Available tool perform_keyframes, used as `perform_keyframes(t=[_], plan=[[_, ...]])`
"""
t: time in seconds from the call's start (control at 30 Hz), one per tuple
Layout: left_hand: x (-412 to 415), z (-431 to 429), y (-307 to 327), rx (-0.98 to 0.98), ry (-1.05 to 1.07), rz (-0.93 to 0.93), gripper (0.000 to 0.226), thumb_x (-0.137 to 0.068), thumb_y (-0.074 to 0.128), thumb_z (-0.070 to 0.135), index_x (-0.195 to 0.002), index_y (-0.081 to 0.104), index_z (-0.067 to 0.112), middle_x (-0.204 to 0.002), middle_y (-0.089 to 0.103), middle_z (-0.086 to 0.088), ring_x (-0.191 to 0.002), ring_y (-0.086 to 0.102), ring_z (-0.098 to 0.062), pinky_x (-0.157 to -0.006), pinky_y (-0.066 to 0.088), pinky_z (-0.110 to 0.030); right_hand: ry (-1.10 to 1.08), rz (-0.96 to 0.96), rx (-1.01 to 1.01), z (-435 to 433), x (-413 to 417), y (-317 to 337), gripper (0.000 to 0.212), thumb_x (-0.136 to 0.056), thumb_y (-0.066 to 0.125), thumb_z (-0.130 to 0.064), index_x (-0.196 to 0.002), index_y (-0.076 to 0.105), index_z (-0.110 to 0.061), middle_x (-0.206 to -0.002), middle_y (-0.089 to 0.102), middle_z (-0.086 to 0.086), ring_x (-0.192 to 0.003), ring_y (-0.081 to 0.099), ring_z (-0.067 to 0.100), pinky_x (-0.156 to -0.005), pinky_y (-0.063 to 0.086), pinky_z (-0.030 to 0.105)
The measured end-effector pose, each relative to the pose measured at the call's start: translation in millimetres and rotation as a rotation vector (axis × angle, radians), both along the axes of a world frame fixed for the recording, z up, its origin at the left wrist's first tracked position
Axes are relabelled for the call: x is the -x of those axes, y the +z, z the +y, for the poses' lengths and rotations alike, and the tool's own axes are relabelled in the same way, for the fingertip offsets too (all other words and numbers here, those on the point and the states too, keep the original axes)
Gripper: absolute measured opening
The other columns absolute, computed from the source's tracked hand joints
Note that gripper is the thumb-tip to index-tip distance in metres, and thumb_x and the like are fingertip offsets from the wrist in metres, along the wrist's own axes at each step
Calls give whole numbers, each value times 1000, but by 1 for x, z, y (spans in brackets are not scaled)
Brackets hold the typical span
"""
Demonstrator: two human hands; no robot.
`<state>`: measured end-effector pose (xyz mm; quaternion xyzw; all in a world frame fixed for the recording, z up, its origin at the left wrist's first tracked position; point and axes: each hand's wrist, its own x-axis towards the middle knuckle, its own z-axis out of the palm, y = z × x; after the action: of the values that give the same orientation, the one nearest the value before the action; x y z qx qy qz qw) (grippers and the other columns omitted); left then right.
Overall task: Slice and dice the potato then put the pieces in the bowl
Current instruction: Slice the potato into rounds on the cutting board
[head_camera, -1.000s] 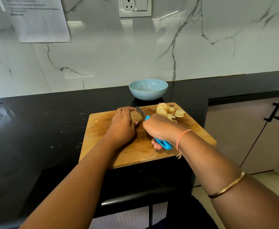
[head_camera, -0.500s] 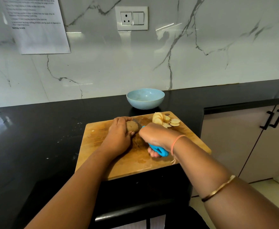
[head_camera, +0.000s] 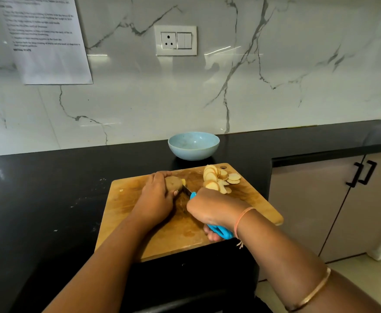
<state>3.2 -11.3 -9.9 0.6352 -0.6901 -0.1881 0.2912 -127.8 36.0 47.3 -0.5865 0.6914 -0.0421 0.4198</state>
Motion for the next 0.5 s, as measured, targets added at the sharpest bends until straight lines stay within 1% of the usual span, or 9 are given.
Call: perform_keyframes(t=[0.07, 0.1, 0.13, 0.2, 0.27, 0.3, 0.4, 0.5], plan=[[-2, 2, 0, 3, -14, 2, 52, -95, 56, 21, -141, 33, 22, -147, 33, -1, -132, 39, -17, -111, 35, -35, -2, 17, 16, -4, -2, -1, 26, -100, 35, -31, -96, 42, -7, -69, 49, 7, -49, 46, 12, -39, 40, 13], [-2, 2, 1, 6, -15, 5, 52, -95, 56, 20, -141, 33, 22, -147, 33, -1, -132, 39, -17, -110, 35, -34, -4, 18, 27, -6, -4, -3, 26, -100, 35, -31, -95, 43, -7, -69, 49, 7, -49, 46, 13, -40, 40, 13], [-1, 2, 0, 11, -11, 11, 52, -95, 56, 20, -141, 33, 22, -147, 33, -2, -132, 39, -16, -110, 35, -34, -1, 23, 36, -7, -5, -4, 25, -100, 35, -30, -100, 44, -7, -70, 50, 7, -50, 46, 13, -42, 42, 16], [0, 2, 0, 21, 4, 21, 51, -95, 56, 20, -141, 33, 22, -147, 34, -2, -131, 40, -16, -108, 35, -32, 12, 56, 52, -8, -8, -7, 30, -99, 36, -28, -120, 44, -8, -71, 51, 8, -49, 47, 13, -48, 42, 18], [1, 1, -1, 24, 17, 31, 51, -95, 56, 21, -140, 34, 22, -147, 35, -2, -131, 40, -16, -107, 36, -31, 29, 86, 66, -7, -7, -9, 41, -99, 36, -27, -136, 38, -8, -72, 51, 8, -48, 46, 13, -46, 42, 19], [2, 0, -1, 25, 22, 38, 51, -95, 56, 21, -140, 33, 22, -147, 35, -2, -130, 41, -16, -107, 37, -31, 40, 99, 73, -6, -4, -11, 43, -99, 36, -26, -139, 36, -9, -73, 52, 8, -47, 47, 13, -44, 41, 19], [1, 0, -2, 22, 46, 47, 54, -95, 56, 23, -142, 31, 21, -148, 34, -2, -131, 41, -17, -107, 38, -32, 69, 140, 112, 2, 4, -14, 41, -98, 36, -25, -137, 38, -12, -78, 55, 10, -45, 49, 14, -42, 42, 18], [-2, -1, -3, 14, 53, 44, 59, -93, 59, 25, -144, 30, 21, -148, 36, -2, -131, 42, -17, -107, 38, -33, 55, 213, 181, 2, 8, -18, 38, -99, 37, -30, -131, 42, -9, -81, 58, 10, -47, 54, 16, -46, 47, 21]])
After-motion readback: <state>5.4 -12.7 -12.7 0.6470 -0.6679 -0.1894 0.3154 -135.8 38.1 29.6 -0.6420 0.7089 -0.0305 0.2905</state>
